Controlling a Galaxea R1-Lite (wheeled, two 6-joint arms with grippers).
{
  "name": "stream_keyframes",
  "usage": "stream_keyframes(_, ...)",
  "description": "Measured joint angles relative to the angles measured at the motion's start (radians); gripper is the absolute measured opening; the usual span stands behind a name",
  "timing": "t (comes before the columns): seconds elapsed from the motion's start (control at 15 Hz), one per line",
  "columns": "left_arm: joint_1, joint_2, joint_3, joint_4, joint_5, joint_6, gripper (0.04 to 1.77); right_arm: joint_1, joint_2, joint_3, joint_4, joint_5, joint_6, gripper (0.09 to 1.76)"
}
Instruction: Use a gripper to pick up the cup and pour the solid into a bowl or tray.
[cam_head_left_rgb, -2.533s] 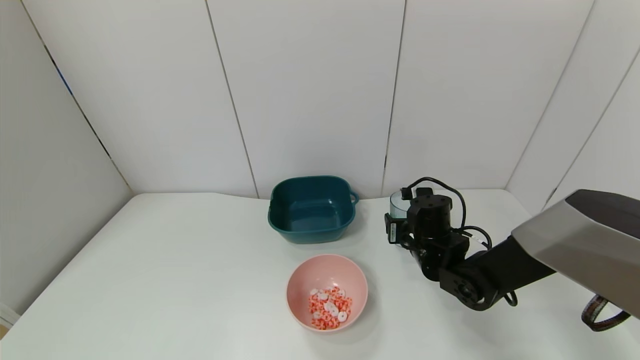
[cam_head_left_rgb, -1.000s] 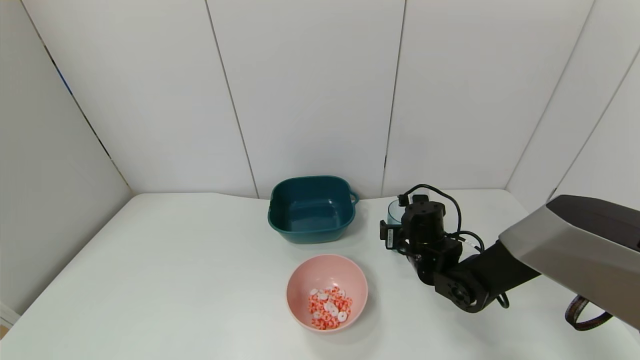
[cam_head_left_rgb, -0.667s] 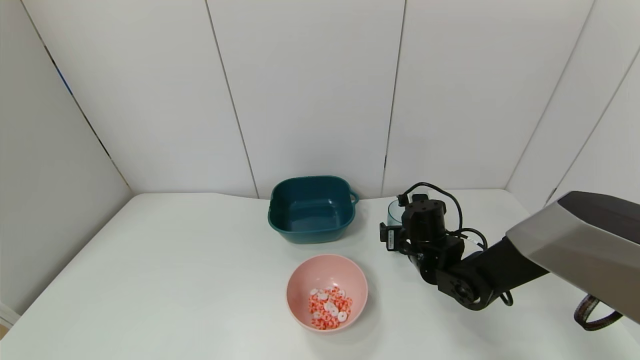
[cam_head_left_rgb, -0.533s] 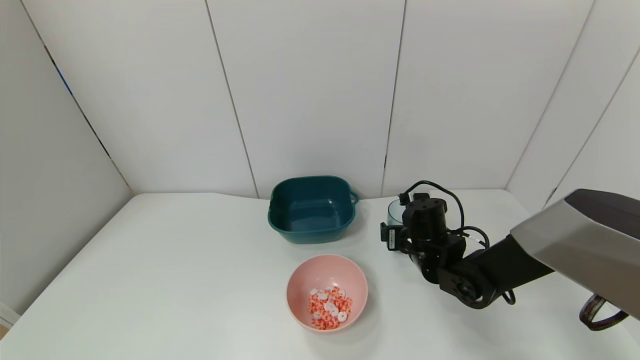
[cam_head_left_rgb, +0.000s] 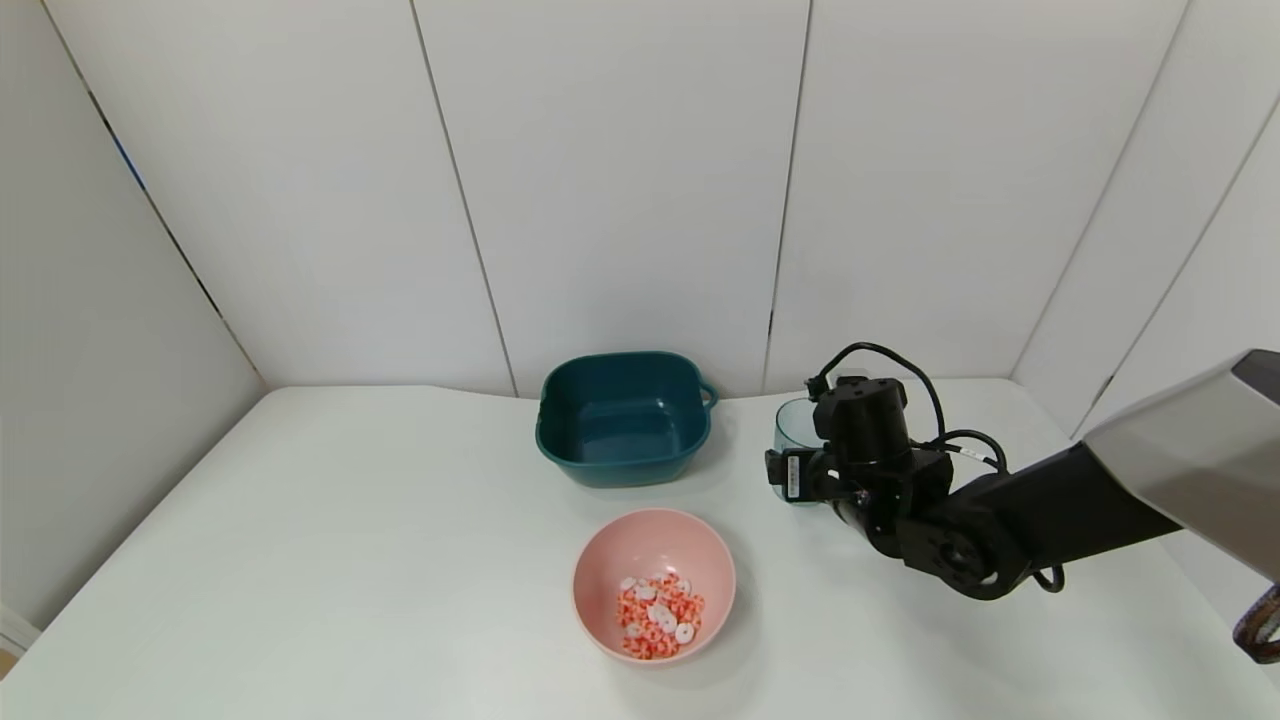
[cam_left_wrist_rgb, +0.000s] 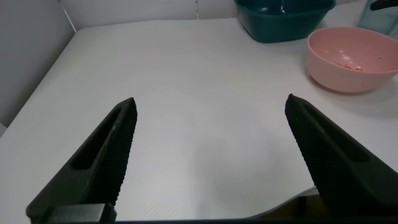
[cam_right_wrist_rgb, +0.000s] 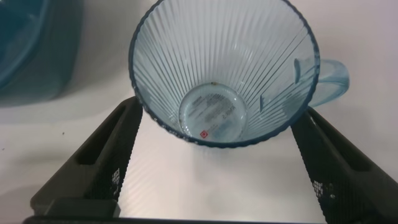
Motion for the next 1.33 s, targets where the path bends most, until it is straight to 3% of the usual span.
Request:
stream_keyframes(0.53, 0.0, 0.0, 0.0, 0.0, 0.0, 0.0, 1.72, 0.004, -0.191, 0.036, 0.311, 0.152, -0.008, 1.7)
stream_keyframes(0.87, 0.0, 0.0, 0.0, 0.0, 0.0, 0.0, 1.72, 0.01, -0.347, 0.057, 0.437, 0.187, -0.062, 1.7)
stream_keyframes(1.13, 0.0, 0.0, 0.0, 0.0, 0.0, 0.0, 1.72, 0.003, -0.52, 0.066, 0.676, 0.211, -0.077, 1.7)
stream_keyframes(1.33, 0.0, 0.0, 0.0, 0.0, 0.0, 0.0, 1.72, 0.028, -0.708, 0.145, 0.708, 0.217, -0.082, 1.7)
